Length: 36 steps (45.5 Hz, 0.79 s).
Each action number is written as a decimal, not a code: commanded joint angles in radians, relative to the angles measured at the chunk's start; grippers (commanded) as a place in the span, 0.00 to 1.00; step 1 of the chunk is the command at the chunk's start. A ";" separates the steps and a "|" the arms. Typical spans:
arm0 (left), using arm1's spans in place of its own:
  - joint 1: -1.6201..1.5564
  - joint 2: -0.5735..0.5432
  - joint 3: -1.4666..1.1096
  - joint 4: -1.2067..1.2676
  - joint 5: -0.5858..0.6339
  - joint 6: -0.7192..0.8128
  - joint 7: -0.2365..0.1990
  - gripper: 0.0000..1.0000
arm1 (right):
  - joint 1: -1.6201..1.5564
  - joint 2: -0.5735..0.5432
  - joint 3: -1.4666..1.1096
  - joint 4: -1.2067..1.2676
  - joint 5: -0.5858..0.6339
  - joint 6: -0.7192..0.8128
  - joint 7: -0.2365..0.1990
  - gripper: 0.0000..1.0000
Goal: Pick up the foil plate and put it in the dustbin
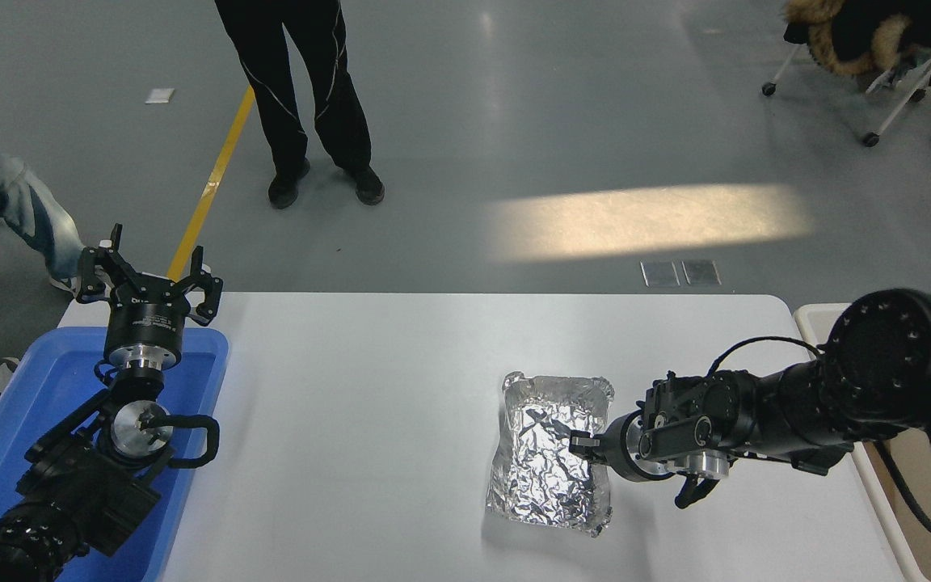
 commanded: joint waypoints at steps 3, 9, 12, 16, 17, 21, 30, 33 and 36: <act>0.000 0.000 -0.001 0.001 0.000 0.000 0.000 0.99 | 0.386 -0.216 -0.023 0.395 0.004 0.069 0.000 0.00; 0.000 0.000 0.000 0.001 0.000 0.000 0.000 0.99 | 0.639 -0.346 -0.086 0.506 0.007 0.224 -0.002 0.00; 0.002 0.000 0.000 0.000 0.000 0.000 0.000 0.99 | 0.771 -0.391 -0.113 0.506 0.008 0.323 -0.002 0.00; 0.002 0.000 -0.001 0.001 0.000 0.000 0.000 0.99 | 0.932 -0.422 -0.152 0.506 0.030 0.484 -0.002 0.00; 0.002 0.000 0.000 0.000 -0.002 0.000 0.000 0.99 | 0.970 -0.423 -0.162 0.506 0.037 0.521 0.000 0.00; 0.000 0.000 -0.001 0.000 -0.002 0.000 0.000 0.99 | 1.112 -0.425 -0.198 0.506 0.057 0.649 0.000 0.00; 0.000 0.000 -0.001 0.001 -0.002 0.000 0.000 0.99 | 1.270 -0.440 -0.221 0.506 0.062 0.801 0.000 0.00; 0.002 0.000 -0.001 0.001 -0.002 0.000 0.000 0.99 | 1.270 -0.446 -0.230 0.506 0.062 0.799 0.000 0.00; 0.002 0.000 0.000 0.001 -0.002 0.000 0.000 0.99 | 1.255 -0.446 -0.247 0.506 0.060 0.788 0.000 0.00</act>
